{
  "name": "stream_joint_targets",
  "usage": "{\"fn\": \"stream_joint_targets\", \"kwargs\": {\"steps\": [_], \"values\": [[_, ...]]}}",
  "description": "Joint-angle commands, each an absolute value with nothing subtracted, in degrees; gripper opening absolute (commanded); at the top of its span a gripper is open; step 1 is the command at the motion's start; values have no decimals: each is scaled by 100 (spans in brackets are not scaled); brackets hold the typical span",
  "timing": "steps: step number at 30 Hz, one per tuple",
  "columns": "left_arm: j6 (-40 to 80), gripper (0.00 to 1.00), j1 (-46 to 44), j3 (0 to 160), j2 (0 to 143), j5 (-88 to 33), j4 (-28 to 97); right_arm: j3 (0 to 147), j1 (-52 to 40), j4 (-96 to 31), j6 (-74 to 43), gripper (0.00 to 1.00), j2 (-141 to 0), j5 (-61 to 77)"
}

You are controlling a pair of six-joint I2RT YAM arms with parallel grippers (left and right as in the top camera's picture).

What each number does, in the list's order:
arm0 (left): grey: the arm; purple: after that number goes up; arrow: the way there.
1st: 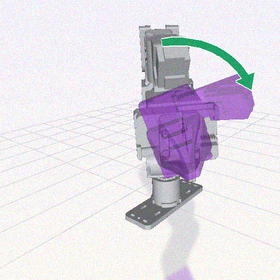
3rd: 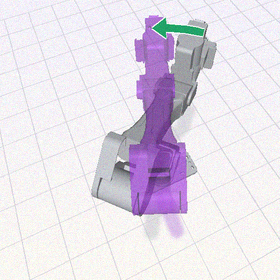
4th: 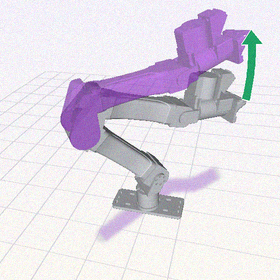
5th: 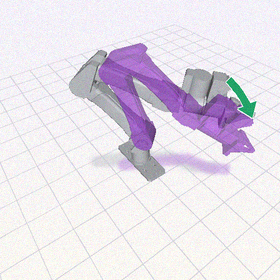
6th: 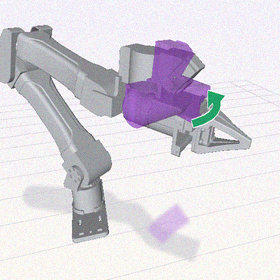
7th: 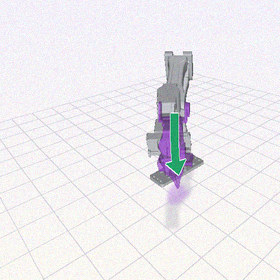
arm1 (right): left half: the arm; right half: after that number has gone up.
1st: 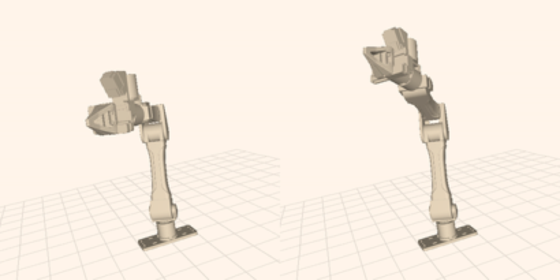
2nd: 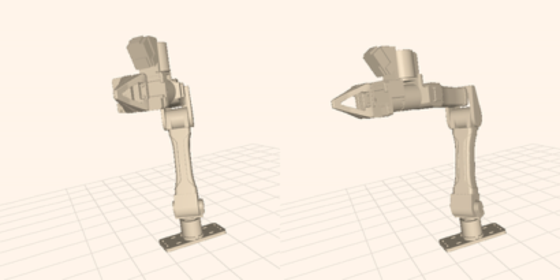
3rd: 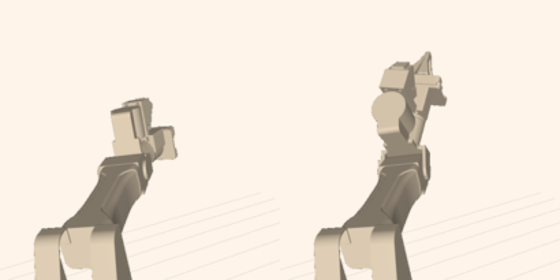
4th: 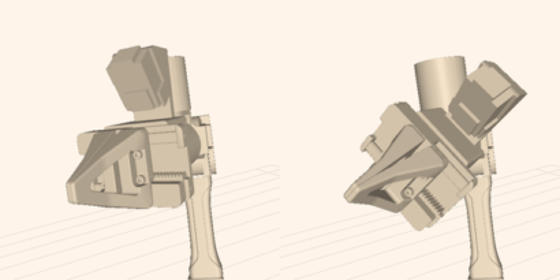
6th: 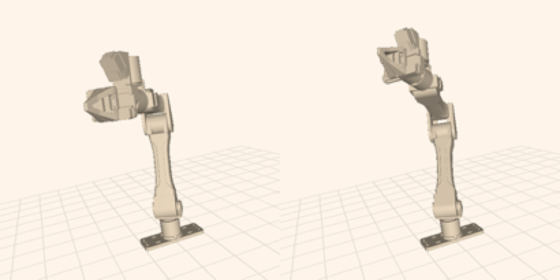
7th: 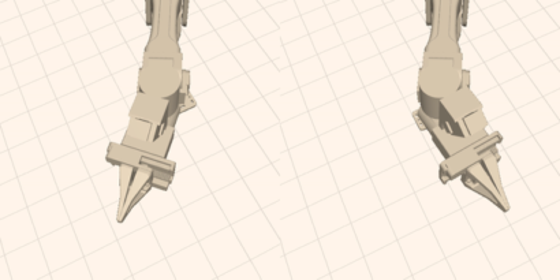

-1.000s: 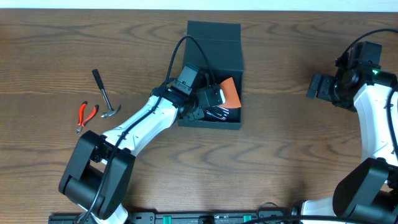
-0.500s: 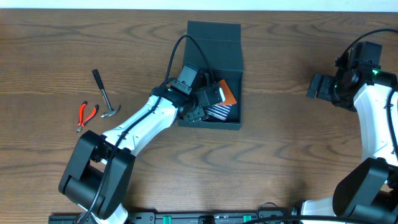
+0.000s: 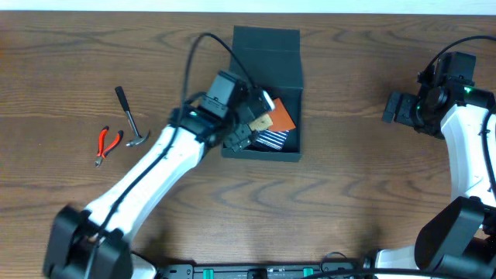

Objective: Pack container
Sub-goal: 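Release the scraper in the box and withdraw the left gripper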

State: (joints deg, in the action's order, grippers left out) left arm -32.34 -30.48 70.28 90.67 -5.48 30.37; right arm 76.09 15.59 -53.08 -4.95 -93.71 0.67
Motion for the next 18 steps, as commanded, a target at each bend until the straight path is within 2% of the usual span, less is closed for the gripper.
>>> {"fn": "stream_joint_targets", "kwargs": {"steps": [1,6,10,15,18], "values": [[-1968,100,-2735,7511,8552,169,3433,7579,1529,-5334,-401,99,-9415,110],[-8,100,-1798,7804,8027,504,4110,7579,1529,-5371,-401,99,-9415,113],[1551,97,-1066,7797,7957,504,4462,7579,1529,-5374,-403,99,-9415,117],[2694,99,-602,7778,8294,504,4954,7579,1529,-5367,-401,99,-9415,156],[3909,99,-519,7703,8589,502,5271,7579,1529,-5358,-403,99,-9415,158]]}}
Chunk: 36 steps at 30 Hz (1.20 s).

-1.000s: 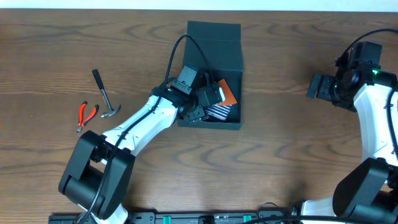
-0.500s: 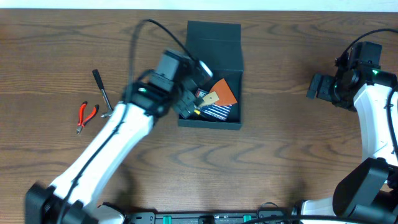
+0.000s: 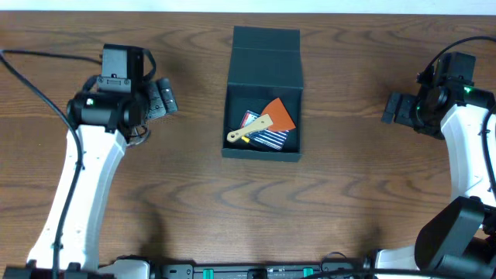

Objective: Pack container
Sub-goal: 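Release the scraper in the box and withdraw the left gripper, then lower the left gripper onto the claw hammer head and close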

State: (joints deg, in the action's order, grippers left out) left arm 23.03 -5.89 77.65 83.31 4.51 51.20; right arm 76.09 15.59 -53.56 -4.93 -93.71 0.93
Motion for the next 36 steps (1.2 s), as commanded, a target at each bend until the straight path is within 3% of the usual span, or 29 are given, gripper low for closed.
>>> {"fn": "stream_joint_targets", "kwargs": {"steps": [1,7,15,36], "values": [[4305,99,-515,7669,8689,504,5328,7579,1529,-5354,-403,99,-9415,158],[6560,99,-515,7585,9454,502,5240,7579,1529,-5352,-401,99,-9415,163],[7804,99,-357,7585,10274,484,4847,7579,1529,-5358,-401,99,-9415,161],[6281,98,272,7585,10903,478,4303,7579,1533,-5293,-290,99,-9415,156]]}}
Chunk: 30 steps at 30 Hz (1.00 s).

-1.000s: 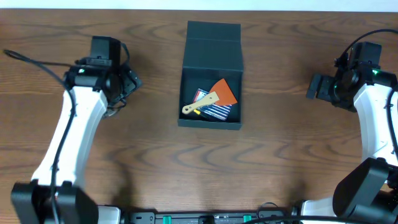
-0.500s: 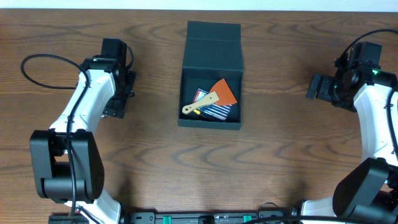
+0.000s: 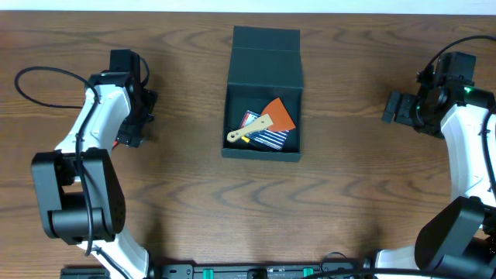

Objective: Pack container
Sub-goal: 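Lower the left gripper onto the claw hammer head and close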

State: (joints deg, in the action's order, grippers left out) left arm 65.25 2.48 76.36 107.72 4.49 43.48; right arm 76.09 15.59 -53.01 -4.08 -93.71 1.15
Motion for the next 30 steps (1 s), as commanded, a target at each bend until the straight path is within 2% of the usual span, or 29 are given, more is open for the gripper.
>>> {"fn": "stream_joint_targets", "kwargs": {"steps": [1,15,30], "values": [[6285,98,272,7585,10934,475,4265,7579,1533,-5295,-290,99,-9415,156],[6919,99,298,7585,11319,351,4104,7579,1533,-5315,-290,99,-9415,156],[7000,98,438,7446,11408,298,4058,7579,1535,-5323,-248,99,-9415,154]]}}
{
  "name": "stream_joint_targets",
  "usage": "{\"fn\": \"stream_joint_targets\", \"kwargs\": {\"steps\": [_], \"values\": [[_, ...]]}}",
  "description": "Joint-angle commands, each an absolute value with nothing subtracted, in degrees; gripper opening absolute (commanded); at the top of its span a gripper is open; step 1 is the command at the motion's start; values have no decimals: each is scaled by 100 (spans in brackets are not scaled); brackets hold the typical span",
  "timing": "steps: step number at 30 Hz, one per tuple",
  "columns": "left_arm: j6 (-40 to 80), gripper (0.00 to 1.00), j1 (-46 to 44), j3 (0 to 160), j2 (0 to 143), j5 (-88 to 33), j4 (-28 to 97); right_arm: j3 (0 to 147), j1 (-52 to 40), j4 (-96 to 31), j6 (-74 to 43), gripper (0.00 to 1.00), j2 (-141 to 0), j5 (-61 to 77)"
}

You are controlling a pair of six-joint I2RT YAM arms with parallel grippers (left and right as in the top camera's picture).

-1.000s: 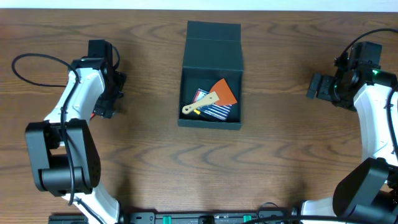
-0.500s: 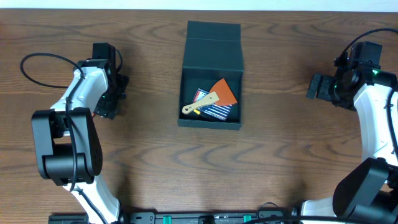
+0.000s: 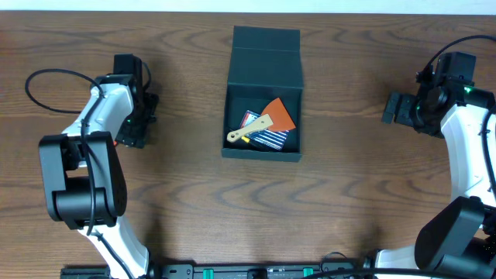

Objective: Pack container
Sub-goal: 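Lower the left gripper onto the claw hammer head and close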

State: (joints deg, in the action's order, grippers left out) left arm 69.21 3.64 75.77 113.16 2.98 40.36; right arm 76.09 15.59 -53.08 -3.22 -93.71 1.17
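The dark open box (image 3: 293,116) stands at the table's middle, its lid (image 3: 266,50) folded back. Inside lie a wooden spatula (image 3: 249,129), an orange card (image 3: 280,114) and a striped blue item (image 3: 271,138). My left gripper (image 3: 132,128) points down at the far left, over the spot where a sliver of red pliers handle (image 3: 118,142) shows. The wrist hides its fingers and whatever lies beneath. My right gripper (image 3: 390,108) hovers open and empty at the far right, well away from the box.
The left arm's black cable (image 3: 46,77) loops over the table at the left. The table's far edge (image 3: 248,12) runs just behind the box lid.
My left wrist has shifted a little to the right, still pointing down over the tools at the left. The box, its contents and the right arm are unchanged.
My left gripper was first in the box at the wooden spatula. Then it was open at the far left, with the spatula lying in the box. After that it pointed down over the hammer and pliers, and it stays there now.
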Motion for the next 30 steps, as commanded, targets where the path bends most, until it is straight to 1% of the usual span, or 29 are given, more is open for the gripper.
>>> {"fn": "stream_joint_targets", "kwargs": {"steps": [1,13,20,27,30], "values": [[7000,98,458,7419,11408,274,4058,7579,1535,-5325,-248,99,-9415,154],[7063,99,548,6849,11408,104,3691,7579,1535,-5426,-248,99,-9415,156],[7059,100,545,6825,11408,91,3632,7579,1533,-5502,-250,99,-9415,156],[7059,79,545,6825,11408,43,3634,7579,1533,-5507,-250,99,-9415,156],[7059,75,545,6825,11408,45,3636,7579,1533,-5507,-250,99,-9415,156]]}}
